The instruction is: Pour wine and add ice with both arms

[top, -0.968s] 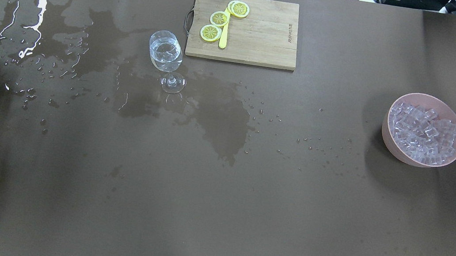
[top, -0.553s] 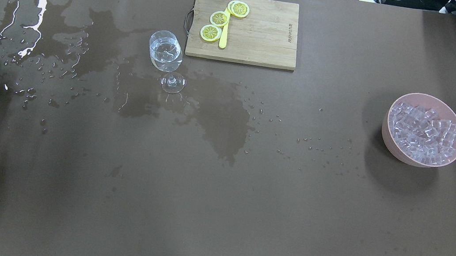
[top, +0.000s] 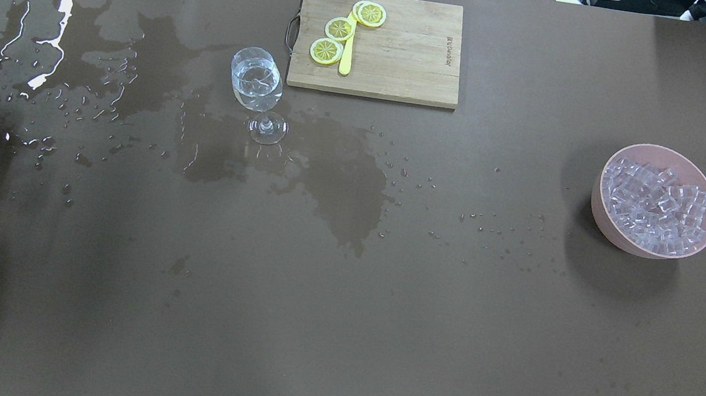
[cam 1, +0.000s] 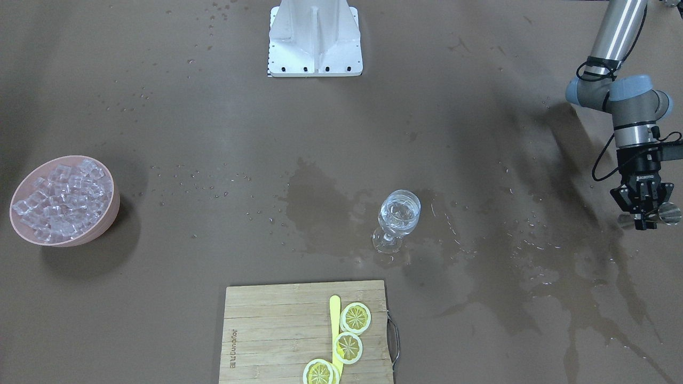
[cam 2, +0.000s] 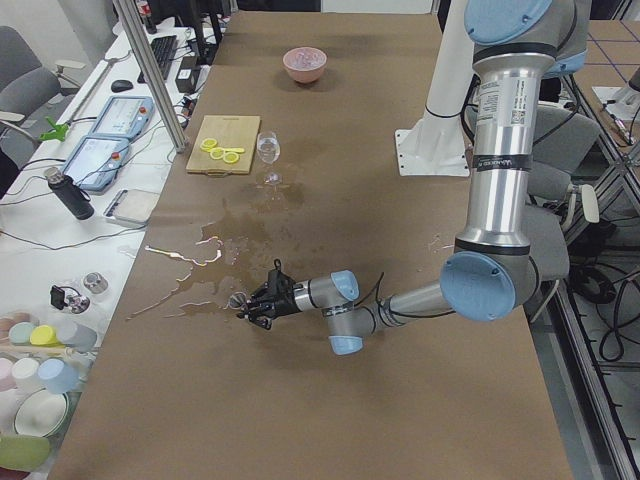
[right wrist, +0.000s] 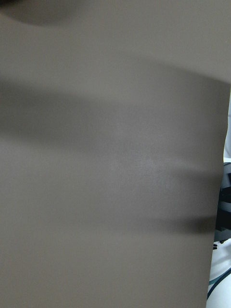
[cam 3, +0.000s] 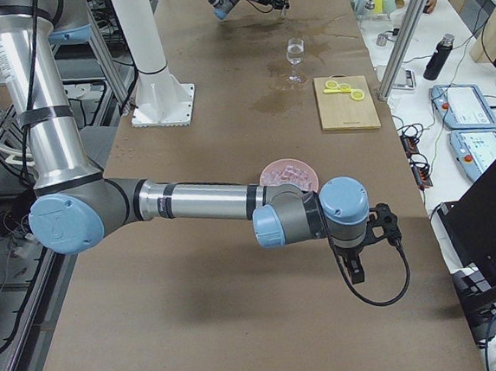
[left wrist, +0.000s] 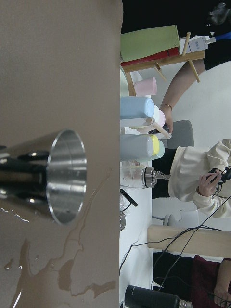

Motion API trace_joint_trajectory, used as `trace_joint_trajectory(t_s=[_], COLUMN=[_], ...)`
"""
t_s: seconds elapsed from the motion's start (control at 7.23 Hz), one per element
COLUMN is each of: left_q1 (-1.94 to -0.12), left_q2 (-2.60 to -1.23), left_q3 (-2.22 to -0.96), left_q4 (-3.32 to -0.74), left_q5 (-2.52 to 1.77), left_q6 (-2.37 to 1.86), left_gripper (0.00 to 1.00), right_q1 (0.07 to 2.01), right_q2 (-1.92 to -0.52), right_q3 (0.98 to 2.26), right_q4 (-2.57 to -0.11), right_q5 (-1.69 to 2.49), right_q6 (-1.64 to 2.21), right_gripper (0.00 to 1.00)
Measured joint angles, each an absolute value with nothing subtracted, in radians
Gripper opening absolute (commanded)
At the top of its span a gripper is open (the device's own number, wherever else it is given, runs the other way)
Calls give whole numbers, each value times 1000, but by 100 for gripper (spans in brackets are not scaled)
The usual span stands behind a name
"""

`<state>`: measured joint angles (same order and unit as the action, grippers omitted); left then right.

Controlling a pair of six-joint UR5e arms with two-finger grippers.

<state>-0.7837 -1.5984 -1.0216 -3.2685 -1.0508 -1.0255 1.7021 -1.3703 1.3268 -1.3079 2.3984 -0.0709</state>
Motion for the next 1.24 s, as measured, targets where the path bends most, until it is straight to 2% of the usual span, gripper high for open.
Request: trace_joint_trajectory(t_s=[0.41, 0.55, 0.69, 0.83, 0.97, 1.11, 1.24], left_q1=[-773, -766, -762, -760, -760, -759, -759], left_q2=[-1599, -1600, -1600, -1600, -1600, -1599, -1599], left_q3=[-1018, -1017, -1017, -1017, -1017, -1018, -1019], left_q4=[-3278, -3278, -3278, -3278, -3278, -3278, -3278], left_q5=[-1051, -1051, -1052, -1052, -1054, -1055, -1058], left_q6=[-1025, -1026, -1026, -1026, -1026, -1026, -1026], left_gripper=[28, 31, 39, 58, 91, 97, 97], right_q1=[1744, 1749, 1751, 1751, 1752, 1752, 1750], right_q2=[-1393, -1403, -1414, -1423, -1425, -1426, -1427], right_q3=[1313, 1312, 1315, 1320, 1324, 1327, 1335], right_q4=[-1315, -1315, -1315, -1315, -1316, -1316, -1319], right_q5=[2384, 2372, 2361, 2336, 2298, 2280, 2280], right_q6=[-70, -67, -64, -56, -45, -30, -15], right_gripper=[100, 100, 100, 100, 100, 100, 100])
